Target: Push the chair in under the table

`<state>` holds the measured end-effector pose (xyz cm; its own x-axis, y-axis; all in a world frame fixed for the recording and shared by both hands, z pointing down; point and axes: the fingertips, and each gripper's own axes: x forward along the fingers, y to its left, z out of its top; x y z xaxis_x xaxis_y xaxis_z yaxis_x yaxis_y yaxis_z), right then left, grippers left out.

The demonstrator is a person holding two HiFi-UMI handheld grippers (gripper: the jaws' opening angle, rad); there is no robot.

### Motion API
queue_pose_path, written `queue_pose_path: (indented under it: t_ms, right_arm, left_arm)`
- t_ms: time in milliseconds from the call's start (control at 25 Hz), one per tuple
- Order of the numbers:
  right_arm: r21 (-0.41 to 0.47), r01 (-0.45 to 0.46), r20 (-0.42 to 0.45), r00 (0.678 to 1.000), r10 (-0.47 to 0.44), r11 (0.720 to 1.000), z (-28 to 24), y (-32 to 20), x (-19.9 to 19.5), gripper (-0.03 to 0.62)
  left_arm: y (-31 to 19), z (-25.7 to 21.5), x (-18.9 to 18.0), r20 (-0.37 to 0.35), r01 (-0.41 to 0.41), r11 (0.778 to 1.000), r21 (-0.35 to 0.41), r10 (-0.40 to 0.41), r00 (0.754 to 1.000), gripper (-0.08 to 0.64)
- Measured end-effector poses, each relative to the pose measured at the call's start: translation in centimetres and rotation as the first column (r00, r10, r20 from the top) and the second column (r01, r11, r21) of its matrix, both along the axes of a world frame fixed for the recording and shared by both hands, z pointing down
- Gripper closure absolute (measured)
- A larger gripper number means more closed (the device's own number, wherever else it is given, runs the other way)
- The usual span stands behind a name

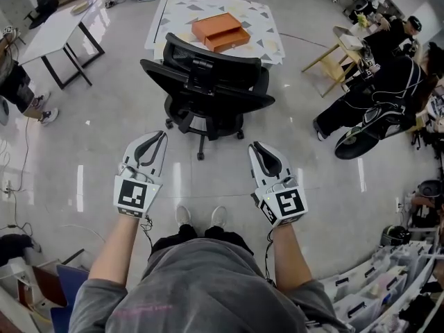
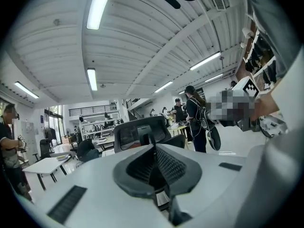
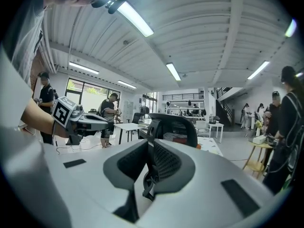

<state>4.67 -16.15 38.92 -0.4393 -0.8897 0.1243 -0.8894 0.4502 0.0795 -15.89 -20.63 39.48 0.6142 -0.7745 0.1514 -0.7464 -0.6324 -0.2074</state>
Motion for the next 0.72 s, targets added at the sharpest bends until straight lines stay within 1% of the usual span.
queue_pose_path:
  t_ms: [400,720]
  right_arm:
    - [0.012,-0.004,0.022,1.0,0.004,1.0,-0.9,0.0,0.1,0.568]
    - [0.001,-0.005,0.027,1.0,0.005,1.0,-0.2,-0.6,0.2,0.581]
  left_arm:
    - [0.1,-0.9,0.7,-0.007,-0.024,1.0,0.011,0.024,1.0,0.558]
    - [-0.7,-0.1,1.0,-0.008,-0.024,1.0,-0.007,0.024,1.0,0.558]
